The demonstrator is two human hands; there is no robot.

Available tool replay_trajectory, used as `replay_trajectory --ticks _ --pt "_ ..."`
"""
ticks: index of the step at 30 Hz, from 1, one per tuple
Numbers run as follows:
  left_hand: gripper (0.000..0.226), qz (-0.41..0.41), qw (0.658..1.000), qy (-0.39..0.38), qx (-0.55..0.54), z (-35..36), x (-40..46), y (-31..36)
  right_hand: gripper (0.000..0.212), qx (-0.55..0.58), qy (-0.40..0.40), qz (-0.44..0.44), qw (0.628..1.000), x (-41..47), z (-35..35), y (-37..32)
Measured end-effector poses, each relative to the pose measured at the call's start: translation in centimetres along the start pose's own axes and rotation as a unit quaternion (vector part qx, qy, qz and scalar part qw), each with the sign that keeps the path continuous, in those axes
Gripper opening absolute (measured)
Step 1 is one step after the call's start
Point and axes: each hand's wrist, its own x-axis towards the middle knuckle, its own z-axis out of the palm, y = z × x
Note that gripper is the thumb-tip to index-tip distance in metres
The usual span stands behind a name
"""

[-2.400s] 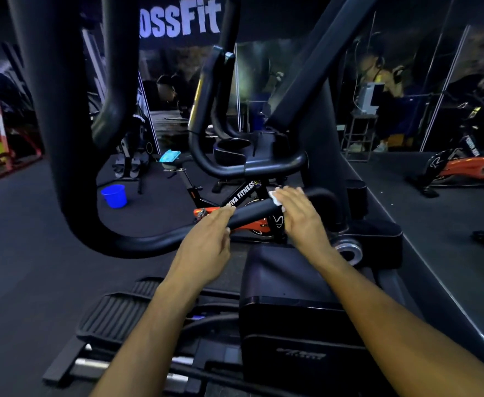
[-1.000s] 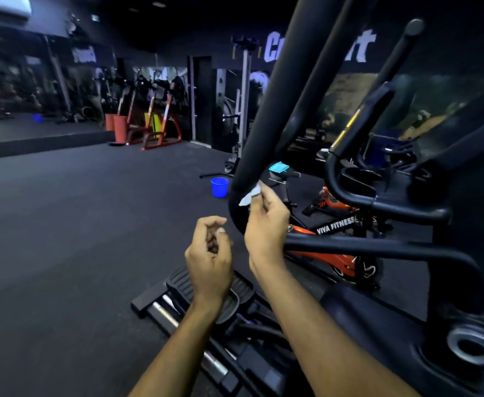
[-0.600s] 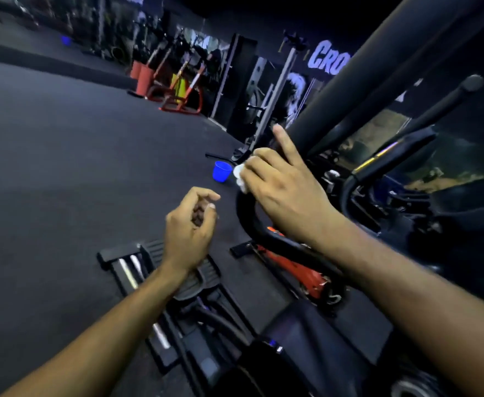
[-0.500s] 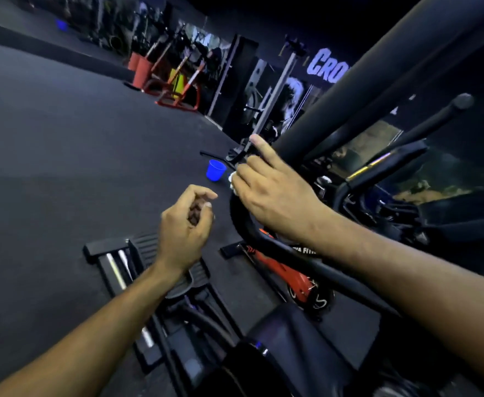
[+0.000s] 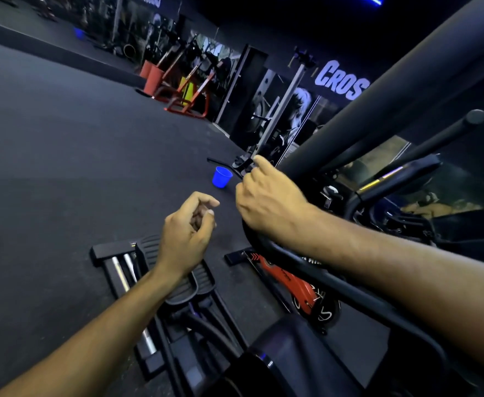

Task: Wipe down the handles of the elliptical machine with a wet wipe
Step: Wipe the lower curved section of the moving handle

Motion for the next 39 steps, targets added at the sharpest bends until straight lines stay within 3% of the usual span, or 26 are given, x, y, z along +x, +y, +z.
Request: replay_trajectory --ticks 2,4,9,11,13,18,20,22,23,24,25,26,28,29,30,32,34,37,38,39 --pt "0.014 0.000 1.000 -0.005 0.004 0.0 -0.1 0.1 0.038 -0.012 -0.117 -0.025 0.993 0.8 -0.5 -1.4" --pt "0.015 -0.002 1.000 -0.012 0.008 -0.1 -0.2 0.1 0.035 -0.036 -0.185 -0.046 0.981 2.2 -0.4 -2.4" --pt "0.015 -0.020 0.999 -0.040 0.024 -0.7 -0.6 -0.2 0.029 -0.049 -0.319 -0.117 0.939 4.1 0.7 -5.2" --pt "0.016 -0.023 0.998 -0.050 0.021 -0.8 -0.9 -0.3 0.034 -0.074 -0.332 -0.163 0.926 3.4 0.9 -6.6" --pt "0.019 -0.024 0.998 -0.056 0.024 -1.0 -1.0 -0.6 0.038 -0.067 -0.295 -0.202 0.932 1.8 1.3 -7.2" --pt "0.028 -0.052 0.996 -0.060 0.035 -1.0 -1.4 -1.1 0.025 0.043 -0.082 -0.228 0.969 -3.6 3.9 -5.8" --pt "0.028 -0.047 0.997 -0.060 0.027 -0.6 -1.4 -0.7 0.021 0.132 0.020 -0.190 0.973 -5.1 4.6 -5.8" --pt "0.026 -0.048 0.997 -0.063 0.003 0.1 -1.6 -0.3 0.023 0.319 0.124 -0.068 0.937 -6.7 5.0 -6.5" --pt "0.025 -0.050 0.997 -0.065 -0.009 0.4 -1.7 -0.1 0.026 0.434 0.162 0.019 0.886 -7.6 5.1 -7.3" --pt "0.025 -0.052 0.996 -0.066 -0.016 0.8 -1.7 0.2 0.028 0.556 0.188 0.123 0.801 -8.5 4.9 -8.5" --pt "0.026 -0.054 0.996 -0.069 -0.018 1.2 -1.9 0.2 0.028 0.675 0.197 0.228 0.674 -9.3 4.5 -10.4" --pt "0.026 -0.054 0.996 -0.065 -0.019 1.5 -2.0 0.3 0.029 0.779 0.185 0.317 0.509 -9.5 3.9 -12.7" --pt "0.024 -0.055 0.996 -0.062 -0.020 2.3 -2.3 0.2 0.029 0.886 0.147 0.421 0.129 -8.3 3.3 -16.9" --pt "0.023 -0.058 0.996 -0.062 -0.016 2.7 -2.5 0.2 0.029 0.895 0.120 0.430 -0.016 -7.2 3.6 -18.3" --pt "0.024 -0.065 0.996 -0.059 -0.011 2.9 -2.6 0.4 0.030 0.892 0.102 0.427 -0.105 -6.0 3.9 -18.9" --pt "0.029 -0.071 0.996 -0.055 -0.007 3.0 -2.7 0.5 0.032 0.879 0.112 0.420 -0.196 -3.7 4.8 -18.7" --pt "0.032 -0.070 0.997 -0.042 0.002 2.9 -2.9 0.9 0.034 0.862 0.170 0.388 -0.280 -2.0 5.1 -17.0" --pt "0.031 -0.042 0.999 -0.022 0.019 2.2 -2.8 0.9 0.042 0.817 0.249 0.350 -0.385 -0.1 4.7 -14.2" --pt "0.030 -0.040 0.999 -0.020 0.021 1.9 -2.8 1.3 0.044 0.801 0.264 0.345 -0.413 0.1 4.2 -13.8" --pt "0.028 -0.031 0.999 -0.017 0.014 1.8 -2.7 1.4 0.043 0.798 0.247 0.376 -0.402 0.5 4.8 -14.3"
